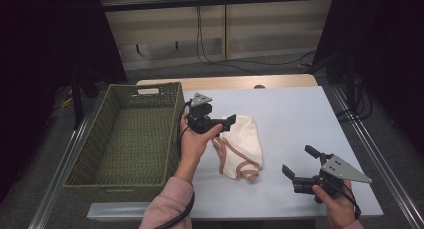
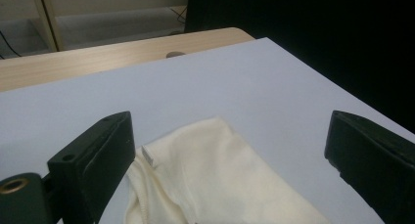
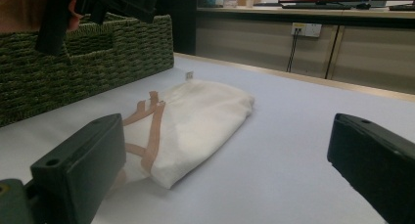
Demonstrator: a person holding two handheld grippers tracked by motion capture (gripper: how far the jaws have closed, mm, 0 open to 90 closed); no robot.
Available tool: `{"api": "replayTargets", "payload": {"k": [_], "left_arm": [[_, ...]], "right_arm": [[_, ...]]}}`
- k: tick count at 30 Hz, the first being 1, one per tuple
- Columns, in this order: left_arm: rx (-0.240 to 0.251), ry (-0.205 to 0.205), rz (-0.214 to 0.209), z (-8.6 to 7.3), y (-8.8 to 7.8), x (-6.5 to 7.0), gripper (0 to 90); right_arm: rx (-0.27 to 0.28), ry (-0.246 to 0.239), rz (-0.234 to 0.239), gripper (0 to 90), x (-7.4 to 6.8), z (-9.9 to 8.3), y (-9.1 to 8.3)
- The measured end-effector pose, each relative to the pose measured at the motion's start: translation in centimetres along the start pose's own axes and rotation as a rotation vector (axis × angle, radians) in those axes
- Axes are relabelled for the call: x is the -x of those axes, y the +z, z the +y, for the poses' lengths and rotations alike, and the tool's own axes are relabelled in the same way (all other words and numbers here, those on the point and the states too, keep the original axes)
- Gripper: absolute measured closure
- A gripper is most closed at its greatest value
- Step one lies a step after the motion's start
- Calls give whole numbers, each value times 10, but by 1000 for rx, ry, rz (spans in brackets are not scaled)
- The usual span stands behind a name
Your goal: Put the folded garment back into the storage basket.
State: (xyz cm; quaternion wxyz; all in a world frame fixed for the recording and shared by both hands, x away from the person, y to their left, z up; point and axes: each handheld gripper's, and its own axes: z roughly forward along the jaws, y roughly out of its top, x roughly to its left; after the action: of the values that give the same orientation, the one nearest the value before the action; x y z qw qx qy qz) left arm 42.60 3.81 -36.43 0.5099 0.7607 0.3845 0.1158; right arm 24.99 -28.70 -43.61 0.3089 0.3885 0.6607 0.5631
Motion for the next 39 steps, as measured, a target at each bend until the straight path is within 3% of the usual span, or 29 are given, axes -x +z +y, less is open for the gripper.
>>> {"api": "replayTargets", "payload": {"k": [14,16,18,21,22,26,39], "left_arm": [[-40,-21,32,-11,17,-6,48],[-52,-31,44,-14,20,-8,48],[-80,-15,42,-16,21,-11,48],[-79,-14,50,-17,24,-13,48],[-73,-37,56,-19,27,-14,48],[-85,-53,61,-22,33,-16,50],[-103,-60,73,-24,39,-27,56]], "right_arm": [[1,-1,5,6,-1,0,0],[0,-1,4,6,-1,0,0],[0,-2,4,6,-1,0,0],[0,-2,5,6,-1,0,0],[0,-2,5,6,-1,0,0],[2,0,6,6,-1,0,0],[0,-3,11,6,-1,0,1]]}}
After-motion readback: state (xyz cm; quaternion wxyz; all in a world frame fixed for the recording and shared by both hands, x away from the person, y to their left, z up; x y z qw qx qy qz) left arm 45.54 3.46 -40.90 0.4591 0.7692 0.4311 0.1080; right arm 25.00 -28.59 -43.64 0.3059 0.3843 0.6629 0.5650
